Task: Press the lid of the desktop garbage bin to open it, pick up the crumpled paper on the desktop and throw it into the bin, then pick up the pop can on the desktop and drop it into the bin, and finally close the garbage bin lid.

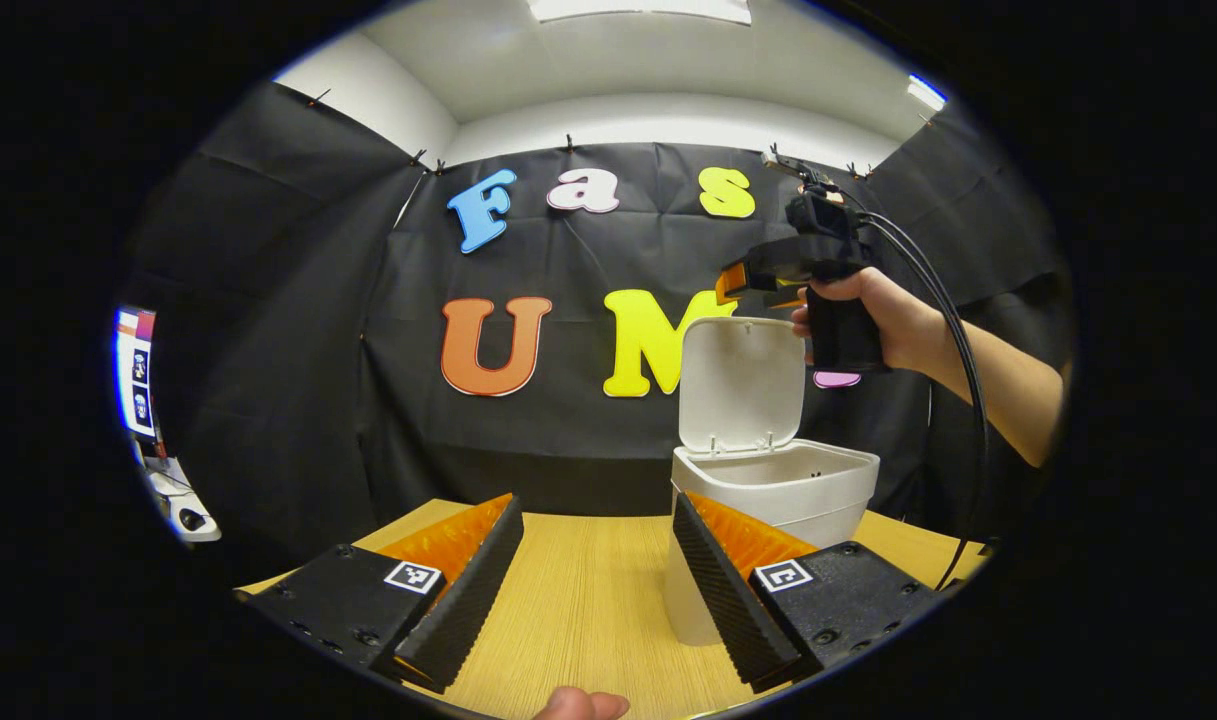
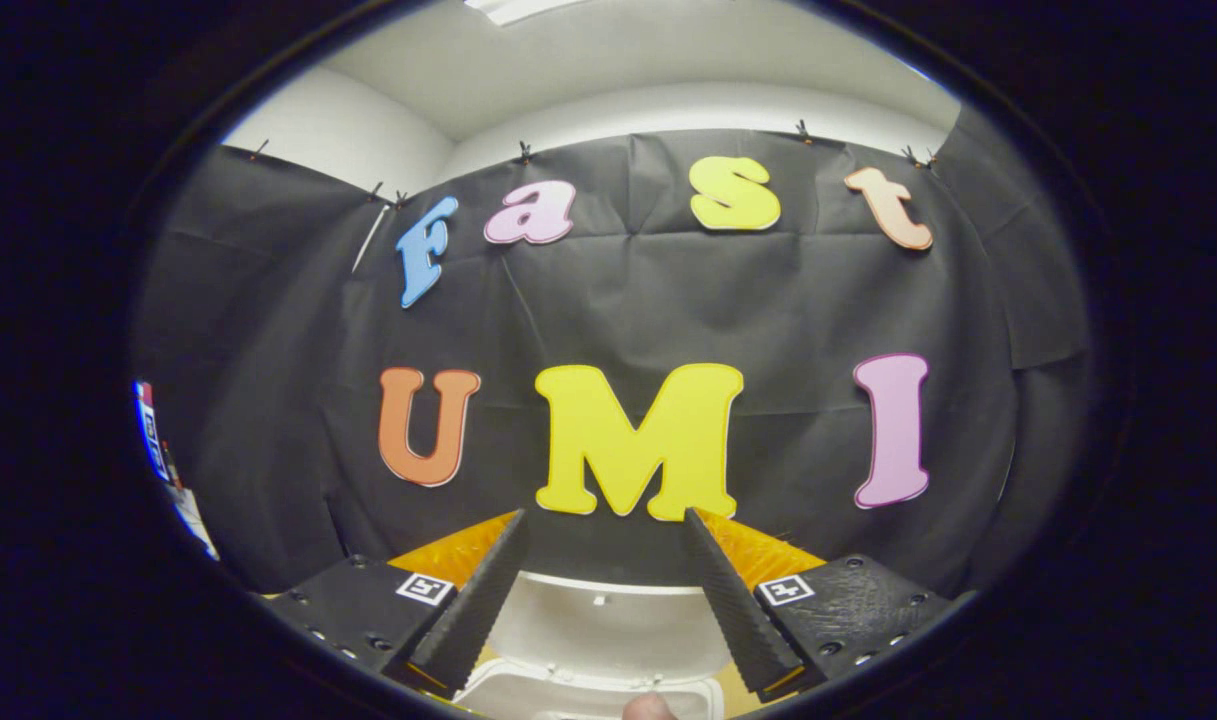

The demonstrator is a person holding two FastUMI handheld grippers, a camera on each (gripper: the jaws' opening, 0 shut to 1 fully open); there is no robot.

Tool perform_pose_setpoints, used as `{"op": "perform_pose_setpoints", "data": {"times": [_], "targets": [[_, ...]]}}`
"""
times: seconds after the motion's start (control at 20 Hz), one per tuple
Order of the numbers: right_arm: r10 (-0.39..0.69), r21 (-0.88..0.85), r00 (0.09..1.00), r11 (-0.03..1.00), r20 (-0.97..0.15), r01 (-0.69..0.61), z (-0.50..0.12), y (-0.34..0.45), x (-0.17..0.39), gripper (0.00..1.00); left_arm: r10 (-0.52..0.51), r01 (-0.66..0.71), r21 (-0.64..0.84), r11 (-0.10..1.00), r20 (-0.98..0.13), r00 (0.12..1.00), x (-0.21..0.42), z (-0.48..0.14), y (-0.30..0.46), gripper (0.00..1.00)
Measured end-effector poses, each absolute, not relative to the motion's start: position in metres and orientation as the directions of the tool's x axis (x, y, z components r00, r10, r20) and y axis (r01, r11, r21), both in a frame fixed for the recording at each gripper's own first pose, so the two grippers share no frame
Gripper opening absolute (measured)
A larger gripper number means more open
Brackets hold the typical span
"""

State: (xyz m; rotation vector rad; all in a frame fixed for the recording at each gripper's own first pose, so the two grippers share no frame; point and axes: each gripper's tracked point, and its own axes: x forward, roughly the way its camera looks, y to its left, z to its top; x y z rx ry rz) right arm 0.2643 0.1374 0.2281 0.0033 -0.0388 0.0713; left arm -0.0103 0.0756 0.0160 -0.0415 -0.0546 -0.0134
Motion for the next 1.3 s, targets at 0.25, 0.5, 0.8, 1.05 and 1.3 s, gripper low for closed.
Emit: {"op": "perform_pose_setpoints", "data": {"times": [0.25, 0.5, 0.8, 1.05, 1.3], "targets": [[0.072, 0.032, 0.997, 0.997, -0.013, -0.072, 0.212, 0.131, 0.272, 0.94, -0.018, 0.02, -0.043, 0.999, 0.054, 0.998, -0.006, 0.015, 0.072, 0.98], [0.091, 0.017, 0.995, 0.996, -0.03, -0.091, 0.21, 0.135, 0.256, 0.96, -0.022, 0.023, -0.052, 0.998, 0.018, 1.0, -0.002, -0.002, 0.067, 0.98], [0.141, 0.02, 0.988, 0.99, -0.055, -0.14, 0.193, 0.138, 0.213, 0.96, -0.012, 0.012, -0.041, 0.999, -0.007, 1.0, -0.003, -0.025, 0.062, 0.98], [0.176, 0.031, 0.979, 0.984, -0.101, -0.173, 0.168, 0.141, 0.176, 0.96, 0.007, -0.007, -0.017, 1.0, -0.001, 1.0, -0.008, -0.033, 0.06, 0.98], [0.173, -0.009, 0.982, 0.985, -0.07, -0.174, 0.146, 0.137, 0.146, 0.96, 0.002, -0.002, 0.016, 1.0, -0.009, 1.0, -0.018, -0.045, 0.053, 0.98]]}}
